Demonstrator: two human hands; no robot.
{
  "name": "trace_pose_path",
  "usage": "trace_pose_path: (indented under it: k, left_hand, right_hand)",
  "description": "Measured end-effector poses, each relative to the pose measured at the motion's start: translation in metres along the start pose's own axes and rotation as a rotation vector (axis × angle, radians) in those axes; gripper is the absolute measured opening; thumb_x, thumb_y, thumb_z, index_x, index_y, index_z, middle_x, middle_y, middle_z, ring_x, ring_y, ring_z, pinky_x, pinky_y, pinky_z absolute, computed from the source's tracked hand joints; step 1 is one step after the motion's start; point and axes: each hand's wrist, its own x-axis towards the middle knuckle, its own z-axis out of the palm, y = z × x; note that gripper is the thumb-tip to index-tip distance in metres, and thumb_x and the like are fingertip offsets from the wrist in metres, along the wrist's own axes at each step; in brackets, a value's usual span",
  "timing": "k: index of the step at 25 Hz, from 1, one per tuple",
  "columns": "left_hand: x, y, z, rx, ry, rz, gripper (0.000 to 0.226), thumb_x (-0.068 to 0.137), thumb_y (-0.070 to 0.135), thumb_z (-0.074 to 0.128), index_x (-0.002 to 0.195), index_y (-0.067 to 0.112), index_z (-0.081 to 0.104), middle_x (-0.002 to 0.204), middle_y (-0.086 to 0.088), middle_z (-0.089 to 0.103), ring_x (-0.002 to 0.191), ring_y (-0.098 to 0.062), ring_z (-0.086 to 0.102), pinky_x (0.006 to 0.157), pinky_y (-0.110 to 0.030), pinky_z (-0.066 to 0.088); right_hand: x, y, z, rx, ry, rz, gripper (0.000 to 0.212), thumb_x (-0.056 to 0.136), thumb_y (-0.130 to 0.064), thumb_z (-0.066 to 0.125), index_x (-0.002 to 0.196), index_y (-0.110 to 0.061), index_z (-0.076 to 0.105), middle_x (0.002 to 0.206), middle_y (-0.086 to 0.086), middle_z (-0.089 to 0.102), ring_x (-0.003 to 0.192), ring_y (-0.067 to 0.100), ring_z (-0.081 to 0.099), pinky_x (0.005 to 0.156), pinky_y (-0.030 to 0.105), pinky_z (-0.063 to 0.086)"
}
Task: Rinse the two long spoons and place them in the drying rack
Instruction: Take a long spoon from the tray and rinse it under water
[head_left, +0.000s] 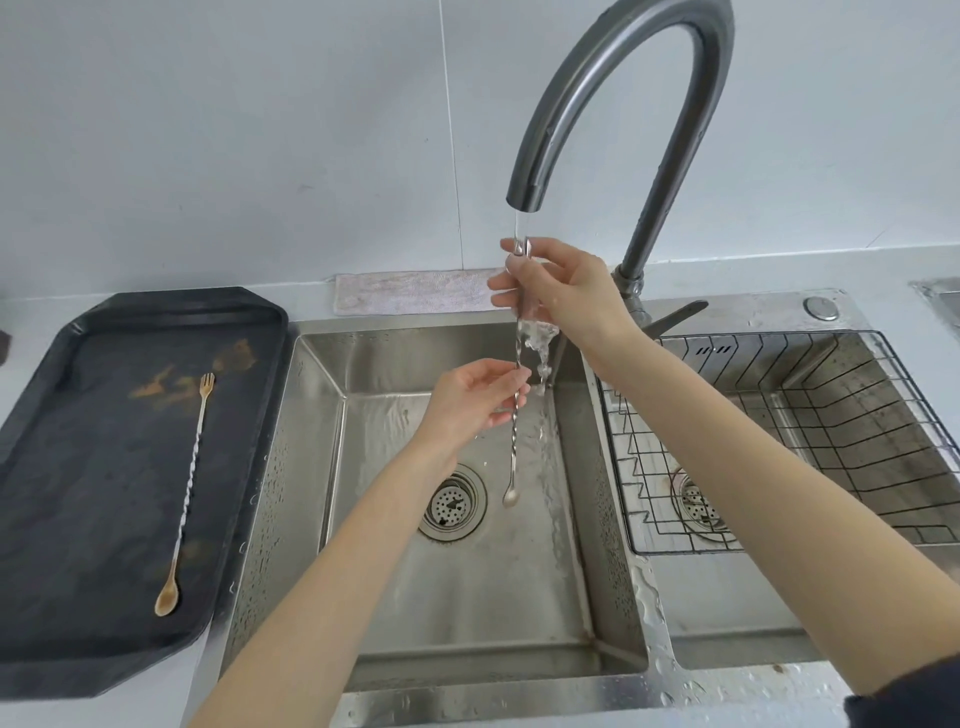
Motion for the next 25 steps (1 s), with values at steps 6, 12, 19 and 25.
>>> trace_pose_path:
  k: [6, 12, 19, 25]
  left_hand:
    - [0.001, 0.004, -0.002, 0.0, 0.038, 0.065, 0.021, 0.092, 0.014, 0.052, 0.108, 0.009, 0.064, 0.077, 0.005, 0.064, 0.053, 0.007, 0.063, 0.061, -0.008, 0.052]
    - [0.011, 0.017, -0.021, -0.429, 0.156, 0.023, 0.014, 0.093, 0.014, 0.048, 0.094, 0.019, 0.062, 0.085, 0.003, 0.065, 0.077, -0.008, 0.064, 0.069, -0.019, 0.056]
    - [0.017, 0.011, -0.04, -1.114, 0.347, -0.093, 0.017, 0.09, 0.011, 0.055, 0.076, 0.004, 0.058, 0.047, -0.005, 0.069, 0.046, -0.011, 0.068, 0.06, -0.025, 0.059]
    - [0.014, -0.001, -0.029, -1.247, 0.363, -0.181, 0.018, 0.09, 0.004, 0.053, 0.073, -0.001, 0.055, 0.058, -0.014, 0.066, 0.042, -0.02, 0.067, 0.053, -0.028, 0.058]
  right_hand:
    - [0.0, 0.007, -0.001, -0.191, -0.023, 0.036, 0.034, 0.099, -0.026, 0.036, 0.115, -0.009, 0.06, 0.084, 0.003, 0.07, 0.071, 0.004, 0.069, 0.072, 0.018, 0.054]
    - [-0.015, 0.04, -0.026, -0.31, -0.232, 0.398, 0.058, 0.098, -0.048, 0.013, 0.117, -0.019, 0.059, 0.101, 0.006, 0.07, 0.101, 0.02, 0.064, 0.094, 0.029, 0.044]
    - [-0.027, 0.08, -0.034, 0.295, -0.105, 0.489, 0.033, 0.099, -0.025, 0.034, 0.122, -0.013, 0.054, 0.087, -0.002, 0.073, 0.075, 0.006, 0.071, 0.076, 0.021, 0.053]
    - [-0.021, 0.072, -0.007, 0.275, -0.099, 0.282, 0.027, 0.09, -0.009, 0.055, 0.116, -0.016, 0.056, 0.089, -0.008, 0.066, 0.069, -0.001, 0.066, 0.062, 0.011, 0.05]
